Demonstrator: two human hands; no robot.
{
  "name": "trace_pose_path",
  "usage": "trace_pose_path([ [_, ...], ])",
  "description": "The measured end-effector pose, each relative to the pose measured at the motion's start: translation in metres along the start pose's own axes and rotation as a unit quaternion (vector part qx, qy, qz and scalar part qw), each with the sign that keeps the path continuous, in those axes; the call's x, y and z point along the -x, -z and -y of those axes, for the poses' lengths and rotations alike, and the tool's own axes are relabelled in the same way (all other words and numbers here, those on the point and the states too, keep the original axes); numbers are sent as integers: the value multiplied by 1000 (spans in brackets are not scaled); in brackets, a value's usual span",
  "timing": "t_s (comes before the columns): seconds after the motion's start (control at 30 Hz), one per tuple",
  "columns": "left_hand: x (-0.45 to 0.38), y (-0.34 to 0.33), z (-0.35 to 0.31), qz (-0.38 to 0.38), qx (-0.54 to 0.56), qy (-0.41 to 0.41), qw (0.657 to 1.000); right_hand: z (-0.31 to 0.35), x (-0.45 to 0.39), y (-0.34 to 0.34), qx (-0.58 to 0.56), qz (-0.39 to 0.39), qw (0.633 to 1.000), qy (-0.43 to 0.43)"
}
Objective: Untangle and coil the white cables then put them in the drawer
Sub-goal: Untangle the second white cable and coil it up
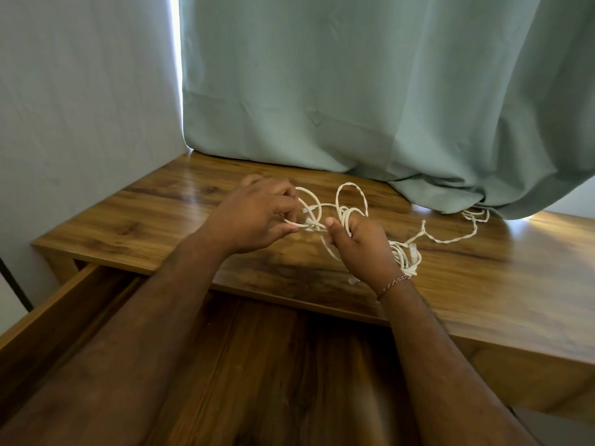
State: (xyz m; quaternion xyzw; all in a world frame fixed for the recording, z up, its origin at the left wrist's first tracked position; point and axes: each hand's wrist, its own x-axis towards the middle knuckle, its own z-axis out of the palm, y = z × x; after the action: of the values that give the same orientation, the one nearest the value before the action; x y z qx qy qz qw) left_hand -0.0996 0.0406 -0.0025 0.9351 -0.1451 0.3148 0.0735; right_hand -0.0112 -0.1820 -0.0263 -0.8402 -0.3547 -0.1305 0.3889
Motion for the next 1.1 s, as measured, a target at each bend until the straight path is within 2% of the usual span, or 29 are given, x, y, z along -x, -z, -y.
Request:
trace_pose_path([
  [0.07, 3, -1, 6, -17, -45, -2, 999, -2, -1, 2, -90, -9, 995, -47],
  [0.1, 8, -1, 13, -34, -70, 22, 997, -4, -2, 7, -153, -27, 985, -72],
  [0.17, 24, 4, 33, -88, -90, 133, 983, -15, -2, 24, -273, -73, 950, -132],
  [0.27, 45, 12, 57, -150, -64, 336, 928, -28, 1, 41, -398, -99, 892, -193],
  [0.37, 42, 9, 64, -149, 42, 438, 886, -20, 1, 34, -447, -85, 860, -230],
  [0.47, 31, 3, 58, -140, 254, 477, 830, -8, 0, 17, -415, -53, 878, -231],
  [0.53, 25, -3, 54, -132, 307, 480, 811, 1, 1, 7, -390, -38, 891, -228],
  [0.6, 17, -4, 51, -121, 295, 461, 828, 9, 1, -1, -365, -39, 901, -231],
  [0.7, 10, -1, 43, -86, 254, 401, 876, 16, 1, -8, -342, -52, 908, -238],
  [0.73, 8, 2, 38, -91, 239, 382, 888, 17, 1, -10, -338, -56, 908, -242],
  [0.8, 3, 13, 21, -149, 236, 321, 905, 18, 1, -12, -335, -63, 906, -251],
  [0.87, -6, 23, 0, -196, 290, 242, 905, 19, 1, -15, -339, -72, 903, -255],
  [0.9, -12, 28, -10, -181, 326, 208, 904, 19, 1, -15, -342, -77, 901, -257],
  [0.97, -21, 31, -31, -85, 345, 193, 915, 20, 0, -16, -354, -86, 894, -262],
  [1.0, -24, 30, -39, -18, 307, 209, 928, 21, 0, -16, -365, -88, 889, -263],
  [1.1, -27, 25, -58, 146, 93, 216, 961, 23, 1, -16, -398, -88, 879, -248],
])
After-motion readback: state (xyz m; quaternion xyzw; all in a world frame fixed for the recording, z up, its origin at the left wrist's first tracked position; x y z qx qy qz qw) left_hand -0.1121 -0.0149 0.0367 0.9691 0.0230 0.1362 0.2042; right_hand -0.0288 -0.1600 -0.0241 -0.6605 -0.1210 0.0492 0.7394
